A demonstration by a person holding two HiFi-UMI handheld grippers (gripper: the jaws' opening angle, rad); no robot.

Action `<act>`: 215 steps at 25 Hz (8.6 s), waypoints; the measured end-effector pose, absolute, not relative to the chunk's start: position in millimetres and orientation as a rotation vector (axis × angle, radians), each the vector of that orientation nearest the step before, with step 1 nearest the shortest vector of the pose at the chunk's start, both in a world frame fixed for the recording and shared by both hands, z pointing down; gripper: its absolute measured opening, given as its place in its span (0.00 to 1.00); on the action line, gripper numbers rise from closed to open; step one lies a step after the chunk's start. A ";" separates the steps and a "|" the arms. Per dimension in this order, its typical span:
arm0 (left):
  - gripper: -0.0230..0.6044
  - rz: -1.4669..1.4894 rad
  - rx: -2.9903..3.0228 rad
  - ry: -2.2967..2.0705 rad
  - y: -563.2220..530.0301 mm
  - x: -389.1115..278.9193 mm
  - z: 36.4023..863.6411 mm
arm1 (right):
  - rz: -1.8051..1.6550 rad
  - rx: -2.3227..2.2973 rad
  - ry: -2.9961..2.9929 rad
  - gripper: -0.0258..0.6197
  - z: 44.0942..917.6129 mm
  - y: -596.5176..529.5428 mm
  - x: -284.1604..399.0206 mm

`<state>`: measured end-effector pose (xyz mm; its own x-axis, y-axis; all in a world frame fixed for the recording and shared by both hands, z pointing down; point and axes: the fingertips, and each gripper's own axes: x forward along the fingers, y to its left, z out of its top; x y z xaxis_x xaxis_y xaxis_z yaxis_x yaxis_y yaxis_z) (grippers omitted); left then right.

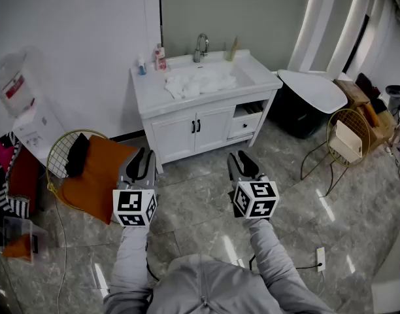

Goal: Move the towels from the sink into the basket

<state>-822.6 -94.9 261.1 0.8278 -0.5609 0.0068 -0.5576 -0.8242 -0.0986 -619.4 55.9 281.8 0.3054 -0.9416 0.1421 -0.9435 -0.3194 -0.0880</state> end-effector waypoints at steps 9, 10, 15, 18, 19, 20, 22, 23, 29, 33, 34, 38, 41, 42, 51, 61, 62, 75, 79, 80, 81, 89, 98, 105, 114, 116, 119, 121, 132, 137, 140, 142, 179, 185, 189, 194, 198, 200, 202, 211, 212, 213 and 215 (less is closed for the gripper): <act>0.21 -0.055 -2.909 0.892 -107.3 -818.5 259.3 | 0.263 2.545 -1.804 0.23 281.7 47.5 -611.1; 0.21 -0.055 -2.909 0.893 -108.7 -818.7 259.6 | 0.263 2.546 -1.804 0.23 281.7 46.4 -611.2; 0.21 -0.049 -2.914 0.896 -115.3 -823.2 260.8 | 0.249 2.596 -1.803 0.23 277.6 43.8 -610.6; 0.31 -0.034 -2.915 0.893 -123.8 -826.4 260.8 | 0.224 2.644 -1.854 0.23 270.9 41.1 -610.4; 0.31 -0.025 -2.915 0.889 -127.2 -827.9 260.7 | 0.212 2.652 -1.879 0.23 268.8 39.9 -612.1; 0.32 -0.019 -2.916 0.881 -130.7 -829.5 261.1 | 0.196 2.657 -1.908 0.23 266.7 38.7 -614.7; 0.32 -0.018 -2.926 0.851 -138.1 -830.8 264.1 | 0.147 2.660 -1.958 0.23 262.5 35.8 -621.1; 0.32 -0.022 -2.929 0.828 -141.8 -830.3 265.7 | 0.119 2.658 -1.970 0.23 260.9 33.5 -623.8; 0.35 0.004 -2.961 0.642 -161.4 -808.8 269.1 | 0.031 2.603 -1.872 0.29 267.3 19.0 -623.7; 0.35 -0.005 -2.998 0.549 -171.1 -771.7 280.7 | 0.064 2.624 -1.790 0.29 280.4 15.4 -595.1; 0.35 -0.009 -3.000 0.529 -174.1 -759.0 283.7 | 0.071 2.637 -1.776 0.29 283.4 13.5 -583.5; 0.35 -0.020 -3.018 0.477 -194.3 -693.5 298.3 | 0.075 2.672 -1.742 0.29 294.4 -2.7 -521.8; 0.35 -0.052 -3.026 0.477 -215.6 -636.3 311.1 | 0.096 2.686 -1.745 0.29 302.0 -19.1 -463.1; 0.35 -0.067 -3.025 0.481 -224.2 -616.0 313.4 | 0.103 2.685 -1.755 0.29 302.4 -26.0 -442.1; 0.35 -0.164 -3.001 0.581 -301.1 -486.7 319.5 | 0.189 2.573 -1.851 0.32 318.2 -103.3 -298.9; 0.35 -0.421 -3.013 0.541 -419.1 -373.2 400.5 | 0.383 2.492 -1.952 0.37 350.1 -245.0 -176.1; 0.38 -0.475 -3.007 0.526 -431.3 -361.1 412.6 | 0.409 2.465 -1.942 0.37 354.9 -261.3 -162.0; 0.68 -0.989 -2.842 0.280 -523.4 -242.6 513.8 | 0.858 1.889 -1.817 0.47 472.0 -415.9 -47.8; 0.73 -1.178 -2.810 0.223 -532.8 -229.5 551.7 | 0.951 1.808 -1.740 0.49 505.0 -453.2 -20.3; 0.74 -1.224 -2.809 0.225 -536.0 -229.0 559.7 | 0.976 1.793 -1.720 0.50 513.3 -460.6 -13.5; 0.75 -1.263 -2.812 0.233 -539.5 -228.8 566.8 | 1.000 1.778 -1.700 0.50 521.9 -466.7 -6.6; 0.77 -1.516 -2.916 0.295 -559.8 -227.6 604.3 | 1.194 1.598 -1.583 0.52 591.2 -501.9 32.8; 0.64 -1.598 -2.956 0.290 -556.7 -225.3 614.1 | 1.193 1.404 -1.537 0.54 642.1 -525.4 19.1; 0.38 -1.617 -2.909 0.268 -550.5 -226.2 614.2 | 1.148 1.317 -1.540 0.45 645.5 -529.4 10.5; 0.31 -1.494 -2.944 0.346 -548.2 -229.2 576.0 | 1.549 1.452 -1.768 0.25 600.0 -523.6 -1.7; 0.31 -1.400 -3.000 0.401 -552.1 -229.3 557.1 | 1.616 1.506 -1.855 0.25 578.1 -522.6 -5.6; 0.31 -1.244 -3.080 0.480 -560.3 -233.3 528.3 | 1.659 1.596 -1.990 0.25 542.1 -519.7 -11.1; 0.31 -1.141 -3.115 0.514 -564.4 -237.7 511.4 | 1.656 1.657 -2.066 0.25 518.5 -515.1 -14.0; 0.31 -0.481 -3.191 0.513 -571.0 -229.8 379.9 | 1.268 2.091 -2.428 0.25 360.2 -462.6 -22.4; 0.31 -0.268 -3.113 0.370 -559.1 -207.1 317.4 | 1.009 2.327 -2.437 0.25 295.1 -410.8 -20.1; 0.31 -0.165 -3.075 0.252 -529.8 -182.0 285.0 | 0.843 2.434 -2.362 0.25 265.1 -366.4 -13.1; 0.31 -0.128 -3.045 0.149 -504.0 -157.4 271.0 | 0.734 2.532 -2.300 0.25 248.7 -329.2 -3.7; 0.31 -0.172 -2.514 -1.378 288.0 306.0 329.6 | 0.425 3.618 -0.669 0.25 313.7 477.9 227.0; 0.31 -0.163 -2.496 -1.452 343.7 391.9 327.3 | 0.411 3.619 -0.567 0.25 307.4 524.2 307.5; 0.31 -0.180 -2.517 -1.440 375.2 439.8 340.4 | 0.440 3.600 -0.546 0.25 314.4 547.4 361.2; 0.31 -0.246 -2.562 -1.406 423.5 500.7 368.6 | 0.497 3.557 -0.587 0.25 334.6 583.4 436.1; 0.31 -0.383 -2.598 -1.350 459.2 549.2 412.0 | 0.631 3.488 -0.684 0.25 370.0 609.7 491.6; 0.32 -0.456 -2.627 -1.304 472.7 574.4 434.9 | 0.724 3.443 -0.736 0.25 390.5 618.9 519.7; 0.32 -0.537 -2.643 -1.225 481.9 595.7 461.1 | 0.827 3.382 -0.797 0.25 416.2 624.5 544.9; 0.40 -0.769 -2.599 -1.063 517.1 640.8 563.2 | 1.236 3.108 -0.906 0.25 546.0 633.4 609.7; 0.43 -0.797 -2.606 -1.061 519.0 643.7 572.0 | 1.277 3.075 -0.909 0.25 559.6 633.6 612.8; 0.47 -0.824 -2.618 -1.058 519.9 646.9 578.9 | 1.310 3.041 -0.908 0.25 571.8 634.1 615.4; 0.50 -0.861 -2.645 -1.045 517.8 652.4 585.3 | 1.343 2.986 -0.894 0.27 589.4 636.1 618.6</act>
<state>652.4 517.8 585.3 0.5880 0.5722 0.5717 0.6706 -0.7401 0.0511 618.6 636.1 589.4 0.5552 -0.5549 0.6195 -0.3573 -0.8318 -0.4248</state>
